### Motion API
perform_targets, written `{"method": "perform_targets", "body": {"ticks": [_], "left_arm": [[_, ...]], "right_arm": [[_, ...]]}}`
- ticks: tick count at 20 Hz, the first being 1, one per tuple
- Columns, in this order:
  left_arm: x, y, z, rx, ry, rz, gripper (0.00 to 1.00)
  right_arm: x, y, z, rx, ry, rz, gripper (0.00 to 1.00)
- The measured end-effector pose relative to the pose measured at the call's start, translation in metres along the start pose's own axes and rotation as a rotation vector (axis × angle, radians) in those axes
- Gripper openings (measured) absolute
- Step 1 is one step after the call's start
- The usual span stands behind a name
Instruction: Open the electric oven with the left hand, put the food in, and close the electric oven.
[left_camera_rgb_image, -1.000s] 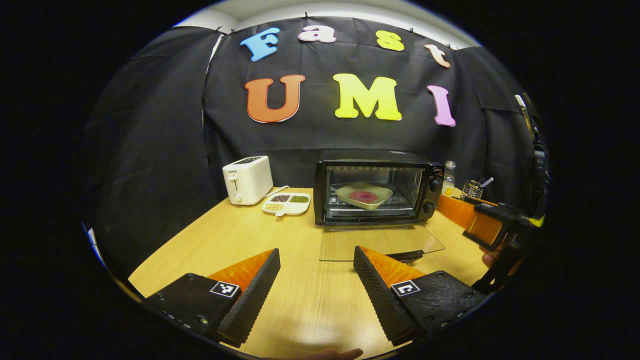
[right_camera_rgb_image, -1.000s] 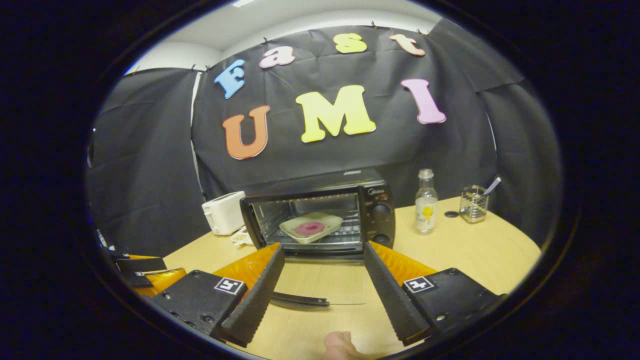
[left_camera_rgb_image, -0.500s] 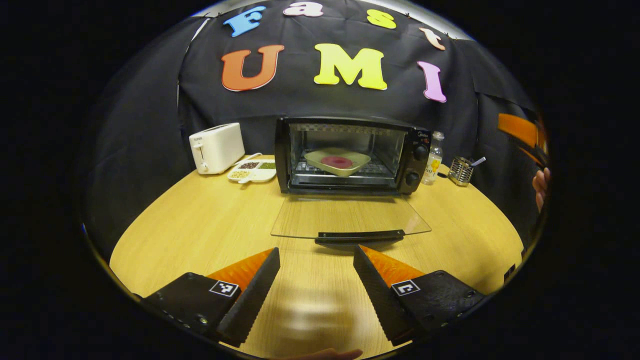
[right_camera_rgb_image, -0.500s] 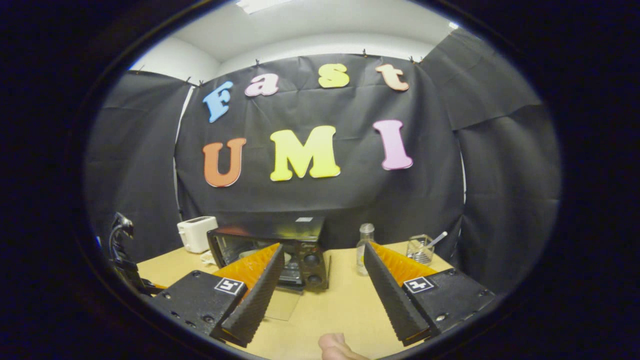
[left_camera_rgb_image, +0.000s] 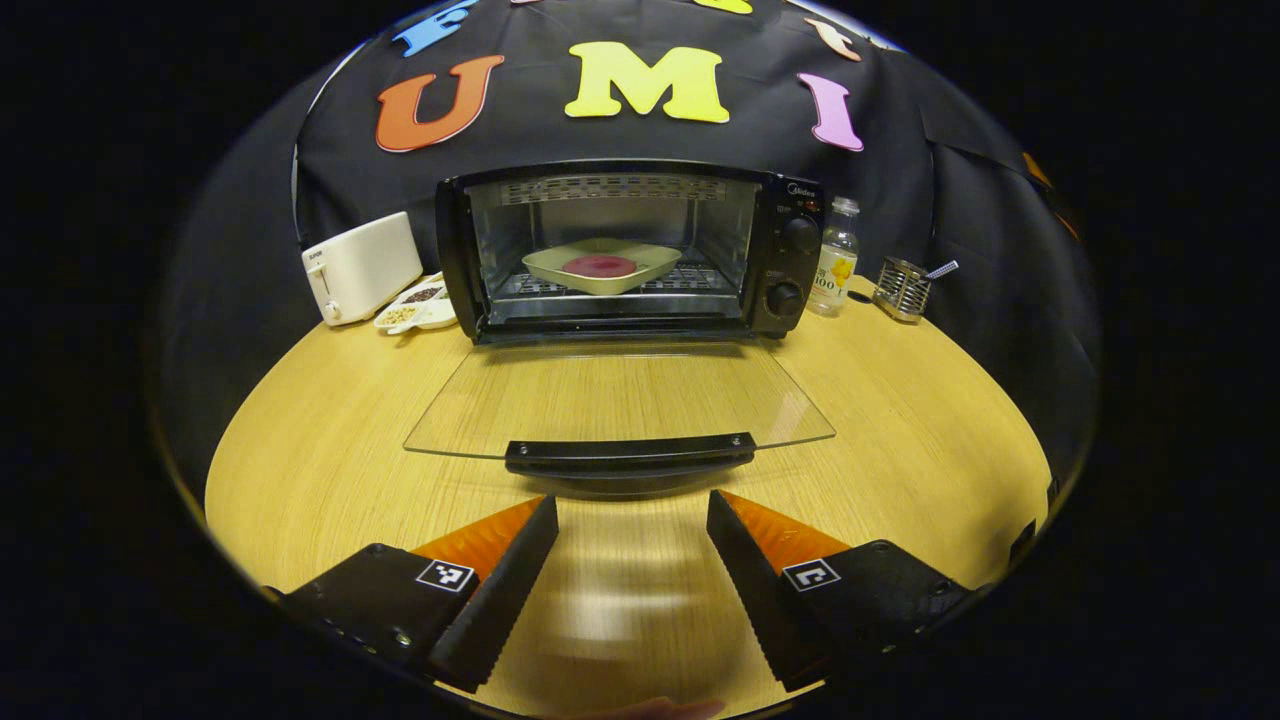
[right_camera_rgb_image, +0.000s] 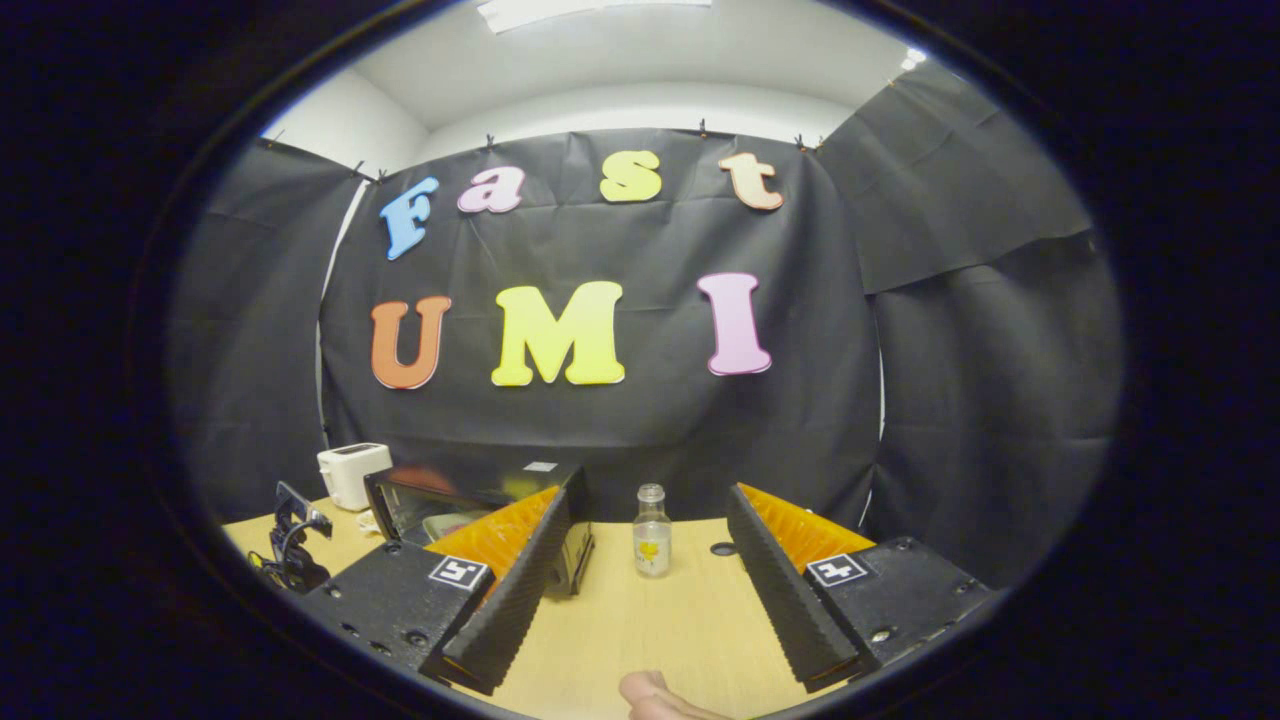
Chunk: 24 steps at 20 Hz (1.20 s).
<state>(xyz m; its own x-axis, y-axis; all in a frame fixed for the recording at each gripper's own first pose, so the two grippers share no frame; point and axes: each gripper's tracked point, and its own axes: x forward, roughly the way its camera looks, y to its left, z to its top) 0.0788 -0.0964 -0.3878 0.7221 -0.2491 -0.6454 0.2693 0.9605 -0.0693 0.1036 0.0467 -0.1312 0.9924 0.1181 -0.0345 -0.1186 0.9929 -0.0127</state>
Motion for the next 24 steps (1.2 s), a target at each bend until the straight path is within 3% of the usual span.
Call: {"method": "perform_targets", "body": {"ticks": [10, 11, 12, 13, 24], "left_arm": [[0.018, -0.001, 0.004, 0.002, 0.052, 0.008, 0.94], [0.018, -0.001, 0.005, 0.003, 0.055, 0.012, 1.0], [0.018, -0.001, 0.004, 0.005, 0.058, 0.015, 0.94], [0.017, -0.001, 0.006, 0.006, 0.059, 0.018, 0.94], [0.008, -0.001, 0.026, 0.015, -0.006, 0.047, 0.94]], "right_arm": [[-0.007, -0.029, -0.002, 0.019, 0.006, -0.023, 0.96], [-0.009, -0.03, 0.001, 0.013, 0.0, -0.025, 0.96], [-0.01, -0.03, 0.004, 0.007, -0.011, -0.029, 0.96], [-0.01, -0.03, 0.006, 0.004, -0.018, -0.03, 0.96], [-0.01, -0.04, -0.013, 0.041, 0.023, -0.044, 0.96]]}}
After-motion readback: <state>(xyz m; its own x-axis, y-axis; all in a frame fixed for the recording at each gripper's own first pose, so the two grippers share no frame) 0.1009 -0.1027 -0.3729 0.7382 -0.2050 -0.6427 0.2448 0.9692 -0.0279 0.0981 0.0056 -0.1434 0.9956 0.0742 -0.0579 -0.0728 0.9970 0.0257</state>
